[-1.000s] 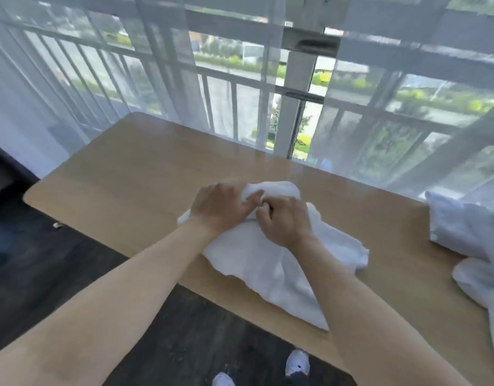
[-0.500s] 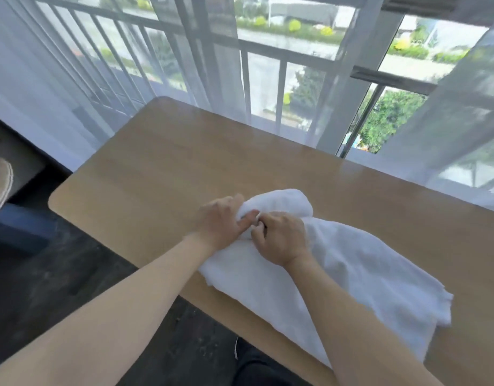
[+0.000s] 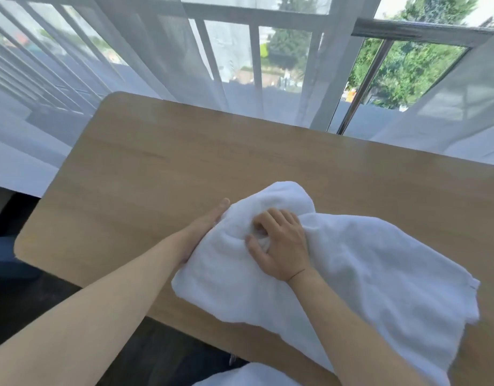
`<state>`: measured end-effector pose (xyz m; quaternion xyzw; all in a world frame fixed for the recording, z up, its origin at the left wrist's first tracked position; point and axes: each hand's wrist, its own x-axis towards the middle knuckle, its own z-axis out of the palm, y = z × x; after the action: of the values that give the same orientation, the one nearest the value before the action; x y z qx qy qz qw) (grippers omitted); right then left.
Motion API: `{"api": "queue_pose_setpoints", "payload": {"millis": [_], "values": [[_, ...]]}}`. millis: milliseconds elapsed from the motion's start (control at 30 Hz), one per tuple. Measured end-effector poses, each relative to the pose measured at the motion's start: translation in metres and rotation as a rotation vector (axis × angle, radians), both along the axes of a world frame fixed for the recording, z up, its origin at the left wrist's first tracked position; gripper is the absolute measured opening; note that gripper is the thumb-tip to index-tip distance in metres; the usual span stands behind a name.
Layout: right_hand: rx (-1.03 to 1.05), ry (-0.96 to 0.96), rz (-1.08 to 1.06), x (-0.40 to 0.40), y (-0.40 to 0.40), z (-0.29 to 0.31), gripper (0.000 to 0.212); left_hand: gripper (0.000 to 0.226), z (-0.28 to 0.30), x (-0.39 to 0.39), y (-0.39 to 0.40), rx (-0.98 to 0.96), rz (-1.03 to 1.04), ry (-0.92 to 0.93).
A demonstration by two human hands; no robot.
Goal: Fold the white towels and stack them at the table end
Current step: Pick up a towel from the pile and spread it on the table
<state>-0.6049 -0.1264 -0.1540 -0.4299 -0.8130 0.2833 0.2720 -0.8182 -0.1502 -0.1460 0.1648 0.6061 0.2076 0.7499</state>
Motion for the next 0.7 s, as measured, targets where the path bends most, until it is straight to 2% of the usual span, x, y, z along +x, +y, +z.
{"api": "queue_pose_setpoints", "payload": {"millis": [100, 267, 467, 567, 633, 700], "values": [[-0.172, 0.018, -0.149, -0.008, 0.000, 0.005, 0.025, 0.070, -0.002, 0.005, 0.014, -0.015, -0.076, -0.012], [-0.338, 0.037, -0.309, -0.015, 0.000, 0.023, 0.023, 0.082, -0.001, 0.004, 0.024, 0.019, -0.236, -0.162], [-0.426, -0.188, -0.502, -0.047, -0.013, 0.067, 0.035, 0.080, 0.004, -0.007, 0.018, 0.048, -0.261, -0.288], [-0.417, -0.134, -0.610, -0.083, -0.032, 0.080, 0.042, 0.093, 0.009, -0.015, 0.019, 0.084, -0.237, -0.406], [-0.428, -0.066, -0.654, -0.099, -0.036, 0.082, 0.052, 0.102, 0.012, -0.025, 0.018, 0.096, -0.215, -0.406], [-0.445, -0.037, -0.682, -0.108, -0.037, 0.081, 0.059, 0.101, 0.013, -0.041, 0.020, 0.103, -0.169, -0.390]]}}
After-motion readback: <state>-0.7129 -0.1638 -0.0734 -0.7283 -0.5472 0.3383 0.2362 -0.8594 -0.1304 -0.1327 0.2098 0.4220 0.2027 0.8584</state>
